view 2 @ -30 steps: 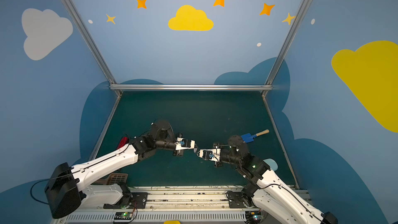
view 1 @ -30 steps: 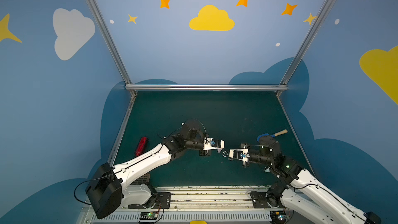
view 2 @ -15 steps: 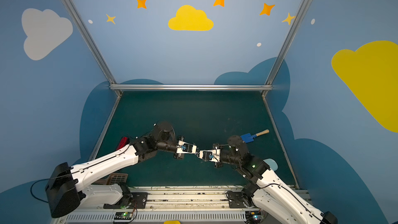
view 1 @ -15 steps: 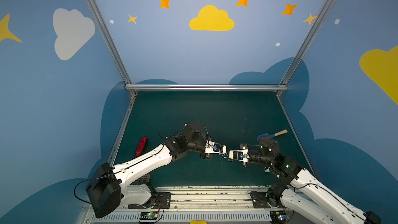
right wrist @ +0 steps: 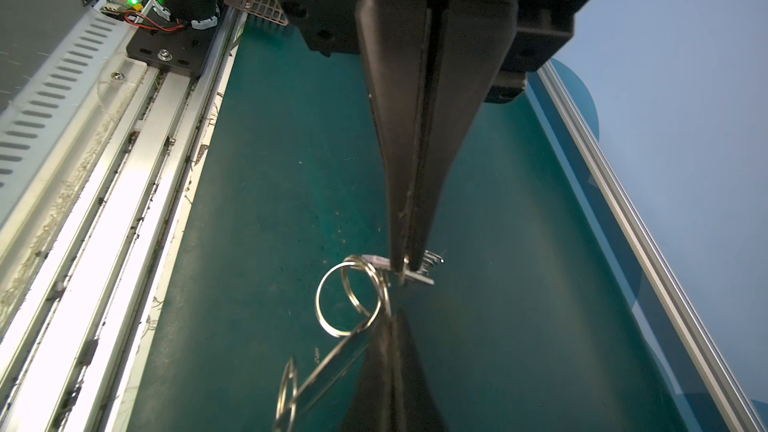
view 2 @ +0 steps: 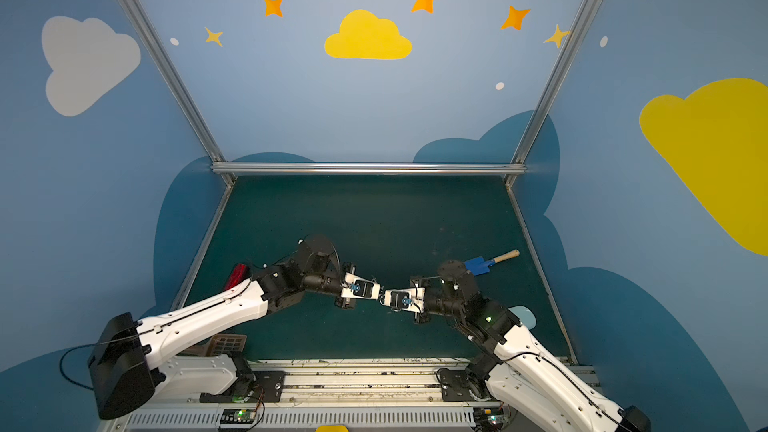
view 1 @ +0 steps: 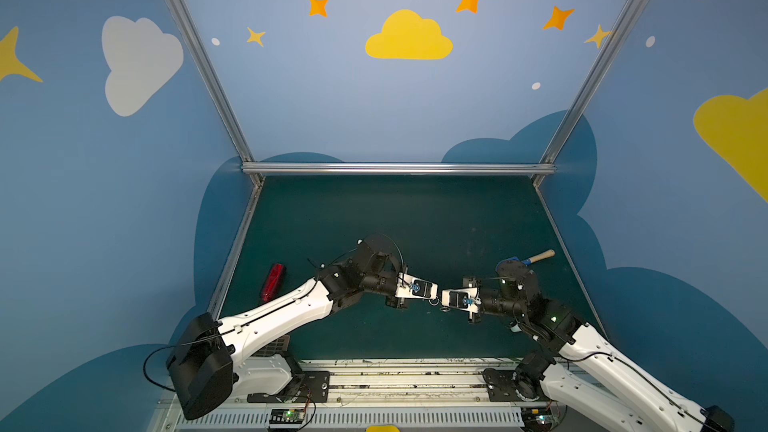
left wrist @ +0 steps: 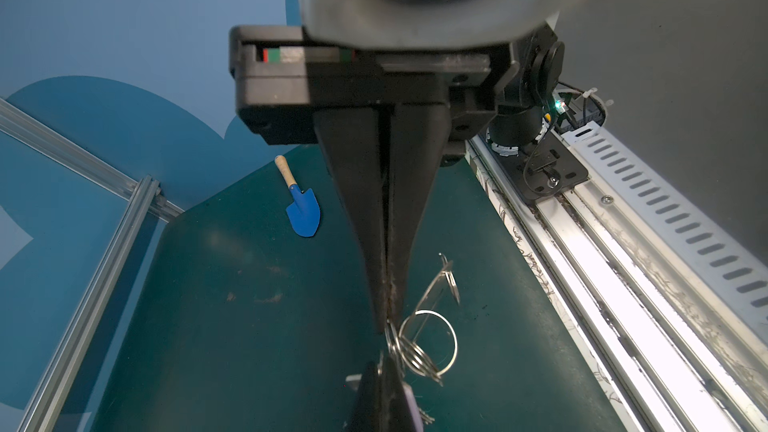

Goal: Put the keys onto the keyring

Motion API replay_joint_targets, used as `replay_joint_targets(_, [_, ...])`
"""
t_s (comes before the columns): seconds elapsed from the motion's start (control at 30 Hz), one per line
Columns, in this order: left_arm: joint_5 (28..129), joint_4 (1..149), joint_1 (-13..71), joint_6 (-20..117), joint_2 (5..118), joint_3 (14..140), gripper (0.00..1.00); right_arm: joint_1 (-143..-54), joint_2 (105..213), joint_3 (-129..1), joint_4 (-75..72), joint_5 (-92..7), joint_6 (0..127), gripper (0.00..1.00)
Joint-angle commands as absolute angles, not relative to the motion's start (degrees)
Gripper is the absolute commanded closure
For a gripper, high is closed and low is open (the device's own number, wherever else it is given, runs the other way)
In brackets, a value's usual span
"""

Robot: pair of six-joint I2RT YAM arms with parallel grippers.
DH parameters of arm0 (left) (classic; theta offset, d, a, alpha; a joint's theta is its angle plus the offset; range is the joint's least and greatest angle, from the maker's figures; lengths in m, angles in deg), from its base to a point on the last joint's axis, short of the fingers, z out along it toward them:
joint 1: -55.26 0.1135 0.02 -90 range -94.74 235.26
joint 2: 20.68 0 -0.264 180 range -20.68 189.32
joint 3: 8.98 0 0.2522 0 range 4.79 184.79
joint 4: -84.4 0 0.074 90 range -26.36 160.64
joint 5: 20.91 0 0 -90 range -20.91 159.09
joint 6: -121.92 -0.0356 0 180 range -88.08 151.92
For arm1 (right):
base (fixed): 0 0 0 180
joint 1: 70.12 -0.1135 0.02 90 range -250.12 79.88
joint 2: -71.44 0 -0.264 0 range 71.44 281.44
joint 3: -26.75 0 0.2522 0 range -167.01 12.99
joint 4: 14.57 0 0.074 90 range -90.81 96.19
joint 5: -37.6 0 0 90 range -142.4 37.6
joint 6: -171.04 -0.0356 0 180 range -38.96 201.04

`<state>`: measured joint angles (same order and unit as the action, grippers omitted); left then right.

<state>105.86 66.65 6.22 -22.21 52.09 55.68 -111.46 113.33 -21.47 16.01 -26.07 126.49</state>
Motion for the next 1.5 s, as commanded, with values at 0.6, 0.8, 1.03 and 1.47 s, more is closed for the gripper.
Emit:
replay_joint_targets(0.6, [102.0,60.9,3.4,-32.6,50.8,57.2,0.96,-110.9,112.9,-23.4,15.6,-25.9,123.0,1.0])
replay_joint_targets(0.8, [100.5,61.2,2.3,-34.4,51.6,57.5,0.96,-110.9,112.9,-23.3,15.5,-25.3,123.0,1.0])
replay_joint_targets(1.03, [100.1,59.8,1.4,-35.7,52.0,57.7,0.96,-110.8,111.6,-22.4,13.5,-27.6,121.6,1.0])
replay_joint_targets(1.47, [100.7,59.6,1.4,-33.1,52.7,59.0,0.96,-110.8,108.2,-19.7,10.7,-31.3,124.3,1.0])
